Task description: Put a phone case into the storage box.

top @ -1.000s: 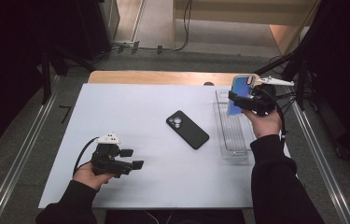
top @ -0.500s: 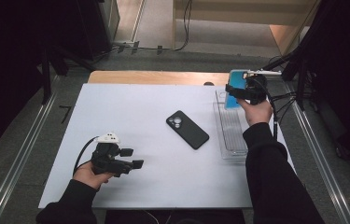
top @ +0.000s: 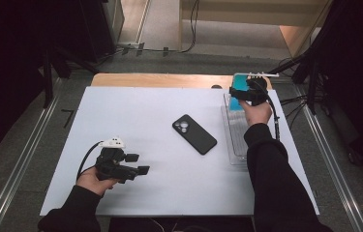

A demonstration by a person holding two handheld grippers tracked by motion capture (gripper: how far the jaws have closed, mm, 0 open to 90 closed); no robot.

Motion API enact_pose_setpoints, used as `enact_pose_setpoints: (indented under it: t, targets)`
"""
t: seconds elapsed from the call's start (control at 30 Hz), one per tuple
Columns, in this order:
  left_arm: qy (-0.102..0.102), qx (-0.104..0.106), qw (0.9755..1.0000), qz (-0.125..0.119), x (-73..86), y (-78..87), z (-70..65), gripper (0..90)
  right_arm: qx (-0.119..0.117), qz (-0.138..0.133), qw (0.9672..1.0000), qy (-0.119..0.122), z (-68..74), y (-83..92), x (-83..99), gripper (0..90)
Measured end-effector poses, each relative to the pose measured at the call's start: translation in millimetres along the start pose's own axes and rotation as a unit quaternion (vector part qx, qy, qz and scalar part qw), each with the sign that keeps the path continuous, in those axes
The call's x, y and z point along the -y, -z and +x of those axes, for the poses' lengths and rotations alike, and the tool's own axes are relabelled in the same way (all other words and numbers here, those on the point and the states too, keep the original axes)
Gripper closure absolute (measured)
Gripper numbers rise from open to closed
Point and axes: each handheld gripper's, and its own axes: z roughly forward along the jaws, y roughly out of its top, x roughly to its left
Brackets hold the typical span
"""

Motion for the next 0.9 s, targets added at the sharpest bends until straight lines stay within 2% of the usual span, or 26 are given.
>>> enact_pose_setpoints:
  t: [0.13,0.23,0.4,0.77,0.9]
  targets:
    - [0.001,0.000,1.0000,0.000,0.1,0.1,0.7,29.7,0.003,0.010,1.0000,0.001,2.0,-8.6,0.9,13.7]
    - [0.002,-0.001,1.0000,0.000,0.1,0.4,0.9,29.7,0.004,0.004,1.0000,-0.005,2.1,-11.3,1.0,12.0]
    - [0.000,-0.001,1.0000,0.003,0.1,-0.2,1.0,29.7,0.004,-0.012,0.9999,-0.001,3.6,-8.9,-1.4,11.7]
    - [0.002,-0.001,1.0000,0.002,0.1,0.0,1.5,29.6,0.007,-0.003,1.0000,0.006,2.0,-4.7,-3.4,11.7]
    - [0.003,-0.001,1.0000,0.001,0.0,0.4,2.3,29.6,0.000,0.011,0.9999,-0.005,2.5,1.1,-4.0,11.7]
